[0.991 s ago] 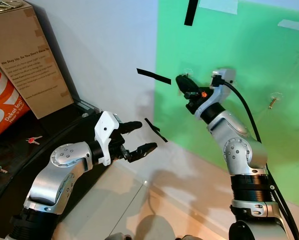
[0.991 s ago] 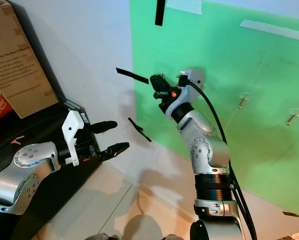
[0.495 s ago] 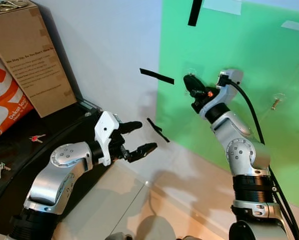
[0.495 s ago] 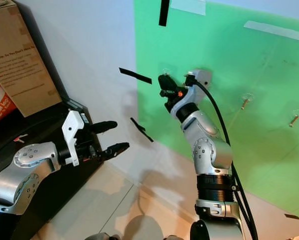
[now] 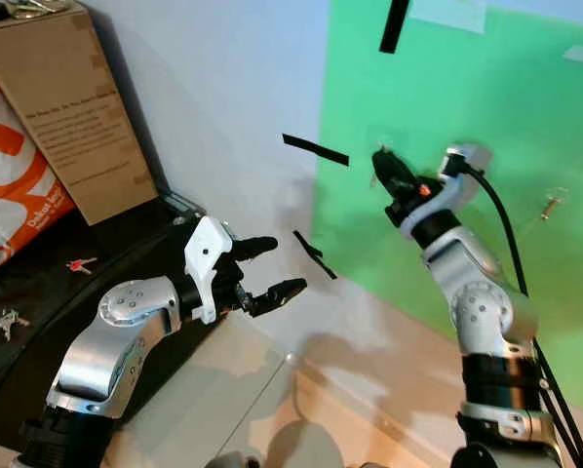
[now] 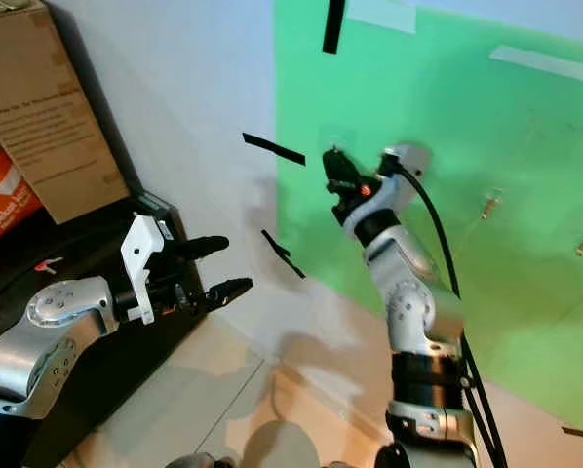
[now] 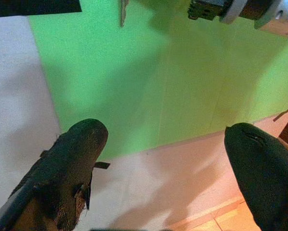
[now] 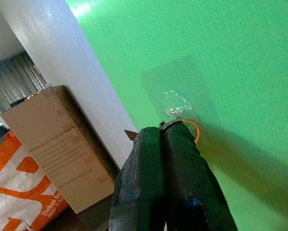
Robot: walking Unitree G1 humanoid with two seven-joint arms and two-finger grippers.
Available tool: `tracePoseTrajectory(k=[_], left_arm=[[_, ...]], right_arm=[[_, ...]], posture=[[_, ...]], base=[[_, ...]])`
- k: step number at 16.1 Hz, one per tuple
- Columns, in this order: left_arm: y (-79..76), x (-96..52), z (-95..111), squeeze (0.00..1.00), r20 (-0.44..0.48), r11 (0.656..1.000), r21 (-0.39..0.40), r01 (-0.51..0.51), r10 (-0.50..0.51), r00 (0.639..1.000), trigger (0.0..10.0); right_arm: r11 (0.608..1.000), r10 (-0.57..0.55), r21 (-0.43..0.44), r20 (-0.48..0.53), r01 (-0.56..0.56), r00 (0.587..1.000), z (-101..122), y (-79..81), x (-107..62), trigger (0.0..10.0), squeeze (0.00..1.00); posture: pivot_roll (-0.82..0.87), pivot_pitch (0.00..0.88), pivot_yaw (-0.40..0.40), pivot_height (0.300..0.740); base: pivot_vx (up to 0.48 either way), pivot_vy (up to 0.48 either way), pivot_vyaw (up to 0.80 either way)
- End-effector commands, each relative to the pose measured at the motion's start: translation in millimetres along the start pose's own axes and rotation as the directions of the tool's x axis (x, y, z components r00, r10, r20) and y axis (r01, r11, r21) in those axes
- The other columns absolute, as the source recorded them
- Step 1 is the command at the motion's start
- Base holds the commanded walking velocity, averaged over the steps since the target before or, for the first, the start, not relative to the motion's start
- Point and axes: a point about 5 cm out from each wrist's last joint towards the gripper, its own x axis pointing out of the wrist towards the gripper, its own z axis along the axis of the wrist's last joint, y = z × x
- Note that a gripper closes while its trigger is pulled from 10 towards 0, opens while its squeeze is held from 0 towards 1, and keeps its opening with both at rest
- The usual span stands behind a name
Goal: Hang keys on a hook
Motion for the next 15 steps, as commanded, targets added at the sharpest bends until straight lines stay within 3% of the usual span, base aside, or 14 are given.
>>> tracePoseTrajectory(k=[1, 8, 15], left_arm=[[-0.8, 0.2, 2.1, 0.00, 0.007, 1.000, 0.005, 0.014, -0.014, 1.000, 10.0], [-1.8, 0.9, 2.9, 0.00, 0.006, 1.000, 0.006, 0.020, -0.020, 1.000, 10.0], [-0.7, 0.5, 3.4, 0.00, 0.004, 1.000, 0.007, 0.014, -0.014, 1.000, 10.0]], right_arm=[[0.995, -0.102, 0.011, -0.003, 0.103, 0.995, 0.4, -19.4, -11.7, 10.0, 0.00], [0.991, -0.130, 0.037, -0.039, 0.132, 0.991, -10.1, -23.8, -28.3, 10.0, 0.00], [0.994, -0.104, 0.035, -0.061, 0.106, 0.993, -14.3, -13.6, -19.2, 10.0, 0.00]], posture=[[-0.06, 0.000, 0.030, 0.740], [-0.07, 0.000, 0.032, 0.740], [-0.06, 0.000, 0.022, 0.740]], base=[[0.000, 0.000, 0.00], [0.000, 0.000, 0.00], [0.000, 0.000, 0.00]])
